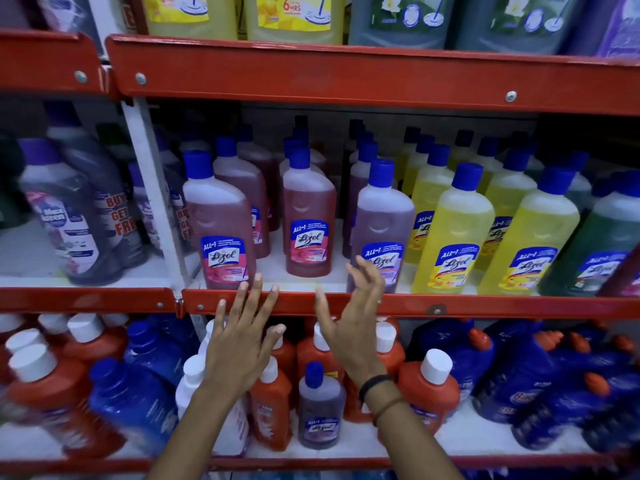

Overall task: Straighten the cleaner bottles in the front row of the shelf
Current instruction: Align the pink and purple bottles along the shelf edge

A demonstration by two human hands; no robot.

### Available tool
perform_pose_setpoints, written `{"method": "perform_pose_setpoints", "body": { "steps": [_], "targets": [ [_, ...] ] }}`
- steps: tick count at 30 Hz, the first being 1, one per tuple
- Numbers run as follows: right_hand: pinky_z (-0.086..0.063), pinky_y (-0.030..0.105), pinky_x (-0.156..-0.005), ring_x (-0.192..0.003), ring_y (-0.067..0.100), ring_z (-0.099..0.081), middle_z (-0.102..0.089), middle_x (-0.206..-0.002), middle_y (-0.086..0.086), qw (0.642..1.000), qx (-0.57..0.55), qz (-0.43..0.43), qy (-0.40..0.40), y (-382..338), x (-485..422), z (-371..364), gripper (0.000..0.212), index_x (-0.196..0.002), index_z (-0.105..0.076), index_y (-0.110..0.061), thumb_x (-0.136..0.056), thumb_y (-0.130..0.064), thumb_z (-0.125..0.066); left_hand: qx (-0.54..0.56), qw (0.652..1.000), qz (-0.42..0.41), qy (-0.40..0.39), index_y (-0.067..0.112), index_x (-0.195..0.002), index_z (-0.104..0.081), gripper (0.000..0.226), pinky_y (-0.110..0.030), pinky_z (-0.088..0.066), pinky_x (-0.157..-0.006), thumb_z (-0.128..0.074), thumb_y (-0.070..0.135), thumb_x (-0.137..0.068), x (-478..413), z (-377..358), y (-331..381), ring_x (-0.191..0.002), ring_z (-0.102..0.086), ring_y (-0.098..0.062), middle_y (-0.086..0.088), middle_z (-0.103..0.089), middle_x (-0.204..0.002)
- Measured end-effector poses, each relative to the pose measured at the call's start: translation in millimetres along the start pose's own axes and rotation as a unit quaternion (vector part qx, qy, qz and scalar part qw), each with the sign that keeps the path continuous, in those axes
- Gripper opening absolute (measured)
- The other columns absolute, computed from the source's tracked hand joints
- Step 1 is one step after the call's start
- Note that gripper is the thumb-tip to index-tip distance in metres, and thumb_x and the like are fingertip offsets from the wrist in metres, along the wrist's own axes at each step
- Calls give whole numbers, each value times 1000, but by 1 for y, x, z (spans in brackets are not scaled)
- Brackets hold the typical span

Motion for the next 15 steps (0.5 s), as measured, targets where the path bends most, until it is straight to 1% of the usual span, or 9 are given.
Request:
{"method": "perform_pose_setpoints", "body": {
  "steps": [2,3,5,6,7,8,10,12,15],
  "targets": [
    [-22,10,-109,-129,21,-34,-37,-136,24,999,0,-8,-37,-11,-9,-25,56,-128,-39,0,-82,-17,-67,-6,1000,-9,6,37,-149,-1,60,-44,-4,-114,-19,56,-94,1,0,-4,-146,7,-11,10,12,-159],
    [-25,15,-110,-132,22,-32,-34,-140,22,998,7,-28,-54,-14,-17,-37,62,-133,-35,0,-82,-18,-66,-7,1000,-11,7,37,-149,-1,61,-44,-4,-113,-20,55,-94,1,0,-7,-147,6,-12,11,14,-159],
    [-31,33,-111,-135,31,-29,-28,-146,24,992,57,-80,-79,-10,-32,-61,79,-141,-23,0,-80,-24,-67,-9,1000,-16,13,37,-149,-3,59,-45,-5,-112,-18,55,-95,2,1,-11,-146,-1,-15,11,14,-159],
    [-29,39,-111,-135,36,-28,-27,-147,26,986,91,-110,-90,-5,-39,-71,89,-143,-17,2,-78,-29,-69,-11,1000,-20,17,37,-148,-6,58,-45,-6,-112,-16,56,-95,2,2,-13,-146,-3,-16,11,14,-159],
    [-27,42,-112,-135,39,-28,-26,-147,28,977,123,-140,-100,0,-46,-80,98,-144,-13,4,-75,-34,-71,-13,999,-25,20,36,-148,-9,57,-45,-7,-112,-15,56,-95,2,2,-14,-145,-5,-16,11,13,-159],
    [-28,43,-111,-134,40,-29,-26,-147,29,967,154,-167,-111,6,-51,-87,106,-144,-9,5,-73,-41,-73,-14,999,-30,22,34,-148,-11,57,-46,-8,-111,-16,56,-95,2,2,-15,-144,-7,-17,11,13,-159],
    [-35,41,-106,-130,40,-35,-29,-145,28,948,210,-201,-129,15,-57,-97,115,-144,-6,5,-69,-51,-72,-14,999,-35,23,34,-148,-11,58,-46,-8,-111,-19,55,-95,1,2,-16,-145,-8,-18,11,13,-159],
    [-42,41,-98,-126,39,-40,-33,-141,27,939,228,-221,-130,21,-60,-100,119,-144,-7,4,-65,-53,-75,-17,999,-34,20,35,-148,-9,58,-43,-3,-114,-19,55,-95,0,-1,-17,-147,0,-14,10,13,-159],
    [-47,41,-92,-122,40,-44,-36,-139,28,936,238,-226,-125,23,-62,-101,121,-143,-10,5,-61,-52,-78,-21,999,-32,16,36,-149,-7,56,-38,7,-115,-14,56,-96,0,-2,-18,-146,9,-11,10,13,-159]
  ]
}}
Point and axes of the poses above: each hand's wrist, its own x-axis away from the middle knuckle, its own z-axis out of the back of the hand, y = z × x, the point moved 8 cm from there along -x, towards the middle knuckle
